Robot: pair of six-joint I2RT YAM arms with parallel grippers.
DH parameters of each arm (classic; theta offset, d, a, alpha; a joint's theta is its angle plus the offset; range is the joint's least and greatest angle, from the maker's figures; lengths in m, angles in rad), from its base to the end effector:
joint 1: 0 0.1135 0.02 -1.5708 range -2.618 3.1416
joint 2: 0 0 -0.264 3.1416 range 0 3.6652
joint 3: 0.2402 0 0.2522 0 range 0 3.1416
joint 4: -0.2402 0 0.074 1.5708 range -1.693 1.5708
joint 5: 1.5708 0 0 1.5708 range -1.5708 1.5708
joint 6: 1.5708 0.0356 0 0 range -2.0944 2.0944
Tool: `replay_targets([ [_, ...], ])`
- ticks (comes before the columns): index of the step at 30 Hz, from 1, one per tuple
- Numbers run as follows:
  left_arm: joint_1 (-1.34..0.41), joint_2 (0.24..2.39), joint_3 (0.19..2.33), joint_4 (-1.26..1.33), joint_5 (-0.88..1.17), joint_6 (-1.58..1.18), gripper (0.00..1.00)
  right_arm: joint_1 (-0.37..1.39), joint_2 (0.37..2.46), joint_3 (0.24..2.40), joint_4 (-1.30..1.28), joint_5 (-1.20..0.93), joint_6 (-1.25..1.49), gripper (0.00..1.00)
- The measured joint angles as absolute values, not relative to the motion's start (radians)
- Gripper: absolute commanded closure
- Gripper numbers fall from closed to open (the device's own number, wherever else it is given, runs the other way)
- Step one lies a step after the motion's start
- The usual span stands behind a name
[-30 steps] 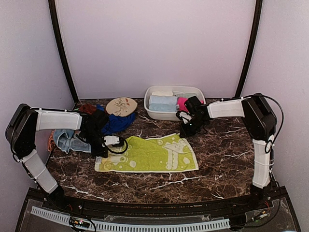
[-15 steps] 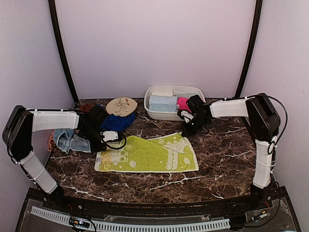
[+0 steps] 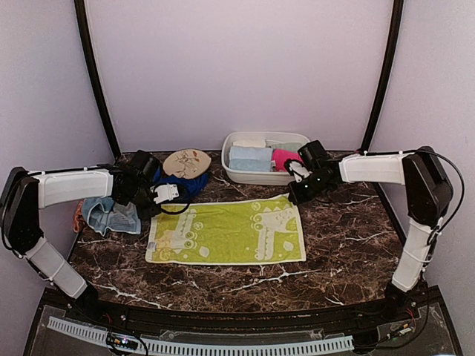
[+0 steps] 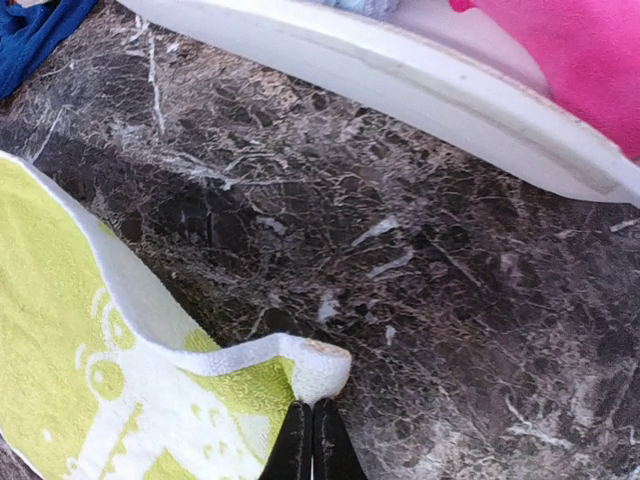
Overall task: Roll the towels
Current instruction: Flatten out the towel at the center of the board, then fold the towel at the center of the board.
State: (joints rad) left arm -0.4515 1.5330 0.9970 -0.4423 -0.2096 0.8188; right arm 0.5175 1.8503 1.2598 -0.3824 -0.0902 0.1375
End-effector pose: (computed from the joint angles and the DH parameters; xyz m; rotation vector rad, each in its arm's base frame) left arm 0.2840 -0.1295 0.2135 1.4567 2.1153 0.4086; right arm 0.3385 0.1964 0.1902 -0.5224 2.5265 0.3660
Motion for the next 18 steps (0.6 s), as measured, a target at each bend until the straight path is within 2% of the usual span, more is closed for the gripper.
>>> replay_targets([
  [9, -0.421, 1.599, 1.016, -0.239, -0.319, 0.884, 1.00, 0.489, 1.769, 1.205, -0.335, 0.059, 0.144, 1.00],
  [18, -0.417, 1.657, 1.032, -0.169, -0.305, 0.884, 1.00, 0.477, 1.731, 1.151, -0.290, 0.113, 0.149, 1.00],
])
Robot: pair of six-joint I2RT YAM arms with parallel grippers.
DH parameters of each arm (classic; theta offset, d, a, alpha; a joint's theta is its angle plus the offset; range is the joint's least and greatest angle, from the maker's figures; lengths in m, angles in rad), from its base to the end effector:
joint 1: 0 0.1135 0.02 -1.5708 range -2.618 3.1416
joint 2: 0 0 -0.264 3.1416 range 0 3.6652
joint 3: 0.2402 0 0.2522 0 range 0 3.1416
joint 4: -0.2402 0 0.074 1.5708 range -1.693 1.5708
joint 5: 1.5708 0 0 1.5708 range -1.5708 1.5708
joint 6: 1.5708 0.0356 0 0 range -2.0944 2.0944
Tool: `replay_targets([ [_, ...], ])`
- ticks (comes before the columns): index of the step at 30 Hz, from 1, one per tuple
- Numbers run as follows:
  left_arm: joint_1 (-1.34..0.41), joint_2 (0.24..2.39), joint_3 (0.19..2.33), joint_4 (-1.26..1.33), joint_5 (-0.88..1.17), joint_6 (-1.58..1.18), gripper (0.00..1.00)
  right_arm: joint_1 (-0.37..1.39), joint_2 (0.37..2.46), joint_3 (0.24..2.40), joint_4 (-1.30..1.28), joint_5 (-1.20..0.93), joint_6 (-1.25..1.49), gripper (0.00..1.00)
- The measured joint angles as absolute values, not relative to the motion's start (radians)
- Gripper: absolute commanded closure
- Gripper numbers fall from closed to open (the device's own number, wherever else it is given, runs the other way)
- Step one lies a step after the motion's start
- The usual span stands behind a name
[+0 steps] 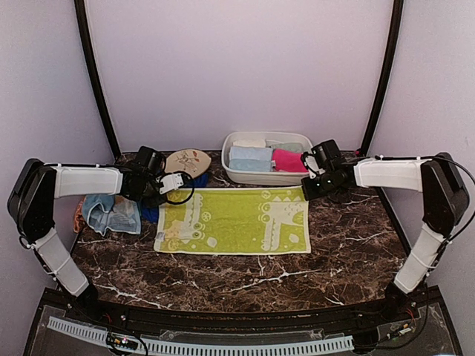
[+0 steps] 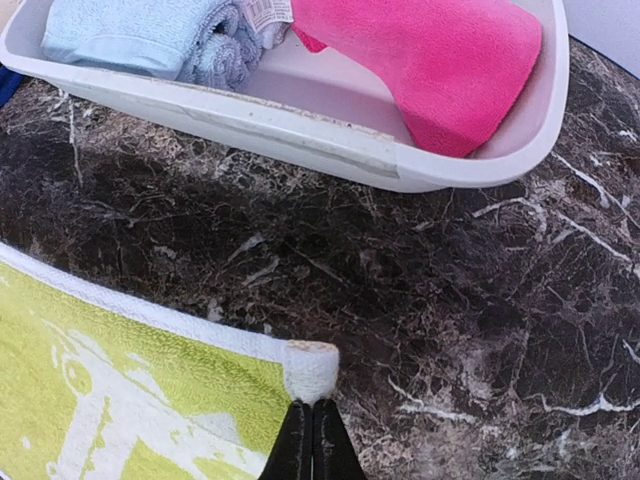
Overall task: Roll the towels
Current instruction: Fold the towel at the center of the board.
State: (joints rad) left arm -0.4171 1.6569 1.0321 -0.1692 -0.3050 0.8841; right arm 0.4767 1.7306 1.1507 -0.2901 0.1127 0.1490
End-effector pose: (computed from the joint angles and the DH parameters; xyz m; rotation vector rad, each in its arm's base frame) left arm 0.3263 -0.1329 0.2049 1.3283 1.9934 0.5838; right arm 0.3309 0.1664 0.2065 -0.3481 2.4135 0.1434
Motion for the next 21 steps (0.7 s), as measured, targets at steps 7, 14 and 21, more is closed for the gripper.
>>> replay_targets([
  [7, -0.417, 1.616, 1.016, -0.189, -0.247, 0.861, 1.00, 0.524, 1.586, 1.003, -0.272, 0.158, 0.189, 1.00],
  [14, -0.418, 1.472, 0.917, -0.267, -0.159, 0.807, 1.00, 0.676, 1.487, 0.858, -0.299, 0.293, 0.293, 1.00],
  [21, -0.436, 1.428, 0.809, -0.326, -0.085, 0.764, 1.00, 0.788, 1.384, 0.764, -0.347, 0.390, 0.427, 1.00],
])
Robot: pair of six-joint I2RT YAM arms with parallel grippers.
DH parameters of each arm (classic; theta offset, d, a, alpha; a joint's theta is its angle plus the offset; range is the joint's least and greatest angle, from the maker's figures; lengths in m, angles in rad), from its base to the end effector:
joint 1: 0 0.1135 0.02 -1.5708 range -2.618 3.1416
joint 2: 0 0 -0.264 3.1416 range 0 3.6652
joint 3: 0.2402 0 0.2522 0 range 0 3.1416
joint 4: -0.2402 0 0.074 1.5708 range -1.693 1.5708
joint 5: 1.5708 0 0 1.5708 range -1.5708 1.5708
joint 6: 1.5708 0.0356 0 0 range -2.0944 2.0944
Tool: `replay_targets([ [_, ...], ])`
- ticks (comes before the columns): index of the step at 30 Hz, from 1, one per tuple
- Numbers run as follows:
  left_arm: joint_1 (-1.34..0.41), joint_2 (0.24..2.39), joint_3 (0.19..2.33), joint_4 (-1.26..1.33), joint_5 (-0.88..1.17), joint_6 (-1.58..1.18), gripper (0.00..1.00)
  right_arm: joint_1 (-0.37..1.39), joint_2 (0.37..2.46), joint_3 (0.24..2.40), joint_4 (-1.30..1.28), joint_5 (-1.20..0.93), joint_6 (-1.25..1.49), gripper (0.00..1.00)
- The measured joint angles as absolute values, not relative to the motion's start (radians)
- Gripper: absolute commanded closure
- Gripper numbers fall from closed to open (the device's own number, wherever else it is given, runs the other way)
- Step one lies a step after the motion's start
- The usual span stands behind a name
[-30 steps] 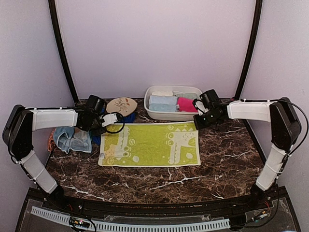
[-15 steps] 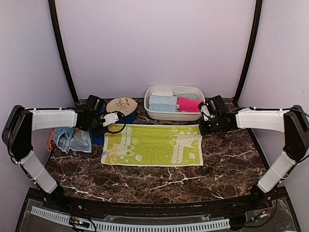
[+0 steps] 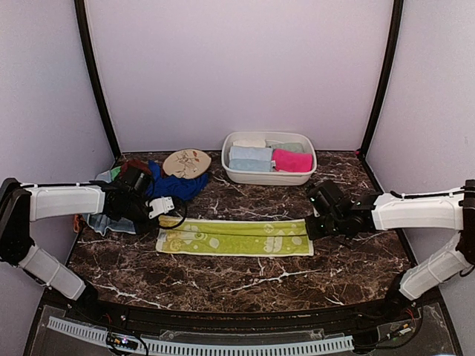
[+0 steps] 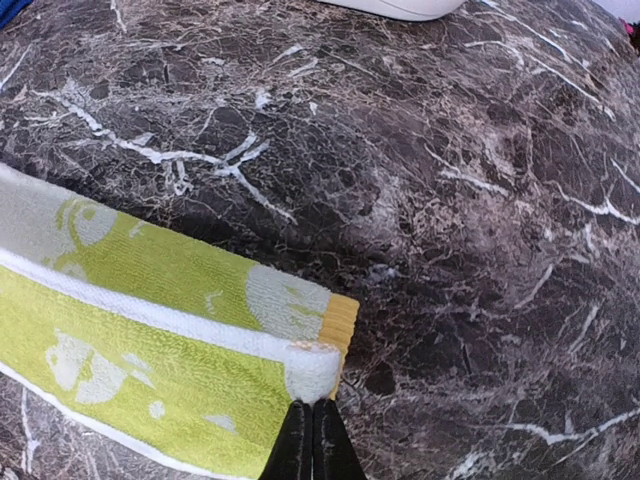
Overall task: Roll the towels
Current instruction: Fold the towel at the center of the board.
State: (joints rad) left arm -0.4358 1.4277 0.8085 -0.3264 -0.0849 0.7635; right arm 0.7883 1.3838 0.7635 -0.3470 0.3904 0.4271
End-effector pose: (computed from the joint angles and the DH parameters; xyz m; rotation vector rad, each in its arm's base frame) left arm 0.2558 -0.1158 0.1927 1.3980 2.1064 0.2392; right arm 0.1970 0.1789 0.1913 -0.2896 2.4194 0.0374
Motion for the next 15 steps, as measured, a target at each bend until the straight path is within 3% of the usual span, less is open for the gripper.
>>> replay_targets([
  [14, -0.506, 1.425, 0.735, -0.347, -0.037, 0.699, 1.00, 0.890, 1.346, 0.666, -0.397, 0.476, 0.628, 1.00],
  [15, -0.512, 1.425, 0.733, -0.347, -0.037, 0.697, 1.00, 0.892, 1.343, 0.661, -0.398, 0.477, 0.639, 0.94],
])
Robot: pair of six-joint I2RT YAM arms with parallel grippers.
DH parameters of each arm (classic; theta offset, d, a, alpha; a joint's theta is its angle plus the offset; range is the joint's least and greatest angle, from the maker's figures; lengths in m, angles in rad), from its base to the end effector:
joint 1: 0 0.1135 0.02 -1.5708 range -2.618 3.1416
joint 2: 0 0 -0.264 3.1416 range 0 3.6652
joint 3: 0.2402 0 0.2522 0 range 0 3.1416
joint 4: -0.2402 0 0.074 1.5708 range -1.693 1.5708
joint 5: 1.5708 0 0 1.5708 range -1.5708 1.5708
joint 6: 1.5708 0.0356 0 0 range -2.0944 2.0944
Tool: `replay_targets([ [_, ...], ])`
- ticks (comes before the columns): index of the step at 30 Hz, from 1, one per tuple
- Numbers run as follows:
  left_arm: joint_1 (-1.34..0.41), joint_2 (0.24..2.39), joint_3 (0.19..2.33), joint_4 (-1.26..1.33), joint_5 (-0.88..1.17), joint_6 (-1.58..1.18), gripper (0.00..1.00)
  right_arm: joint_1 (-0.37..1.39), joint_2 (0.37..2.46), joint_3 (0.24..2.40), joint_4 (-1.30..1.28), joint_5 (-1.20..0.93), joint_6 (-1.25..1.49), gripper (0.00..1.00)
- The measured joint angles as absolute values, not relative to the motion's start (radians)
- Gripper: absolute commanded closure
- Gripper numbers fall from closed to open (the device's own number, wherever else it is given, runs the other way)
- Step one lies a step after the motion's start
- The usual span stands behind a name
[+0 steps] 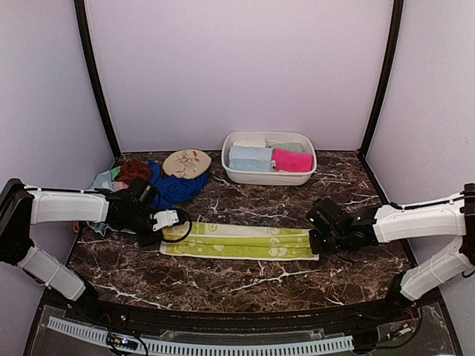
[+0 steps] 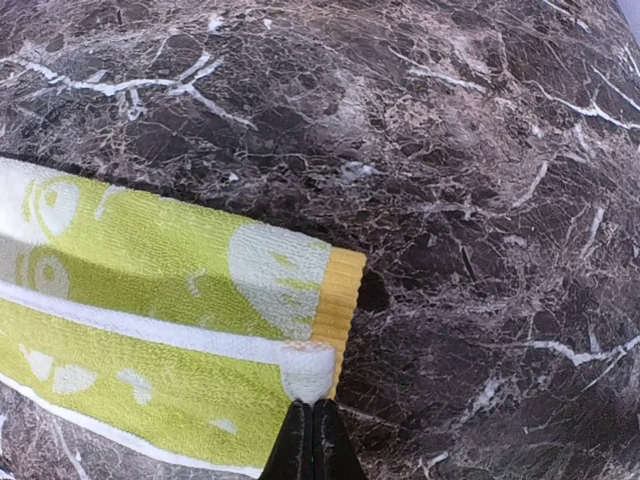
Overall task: Roll the towels
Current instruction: Fold the towel at the center of the board.
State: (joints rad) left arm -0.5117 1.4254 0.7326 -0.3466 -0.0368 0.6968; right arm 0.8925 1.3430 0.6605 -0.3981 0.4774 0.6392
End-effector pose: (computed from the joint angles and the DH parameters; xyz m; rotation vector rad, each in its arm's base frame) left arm 0.2309 -0.1282 0.1700 1.4741 2.1582 0.1136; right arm 0.1621 0.1751 0.1696 -0.1626 2.4659 -0.0050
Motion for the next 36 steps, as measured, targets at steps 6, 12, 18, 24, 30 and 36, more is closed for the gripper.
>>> replay_targets([
  [6, -0.531, 1.425, 0.706, -0.352, -0.037, 0.691, 0.99, 0.902, 1.302, 0.617, -0.405, 0.480, 0.697, 0.67],
  [12, -0.537, 1.400, 0.696, -0.375, -0.014, 0.693, 0.90, 0.910, 1.185, 0.562, -0.430, 0.459, 0.760, 0.61],
  [18, -0.548, 1.338, 0.687, -0.398, 0.023, 0.700, 0.89, 0.911, 1.076, 0.586, -0.460, 0.456, 0.786, 0.64],
  [24, -0.556, 1.322, 0.686, -0.419, 0.042, 0.703, 0.92, 0.911, 1.172, 0.733, -0.440, 0.414, 0.777, 0.60],
  [30, -0.561, 1.309, 0.686, -0.420, 0.044, 0.702, 0.96, 0.916, 1.311, 0.751, -0.457, 0.332, 0.825, 0.51],
  [36, -0.561, 1.309, 0.685, -0.418, 0.037, 0.703, 0.97, 0.916, 1.144, 0.561, -0.470, 0.213, 0.962, 0.50],
])
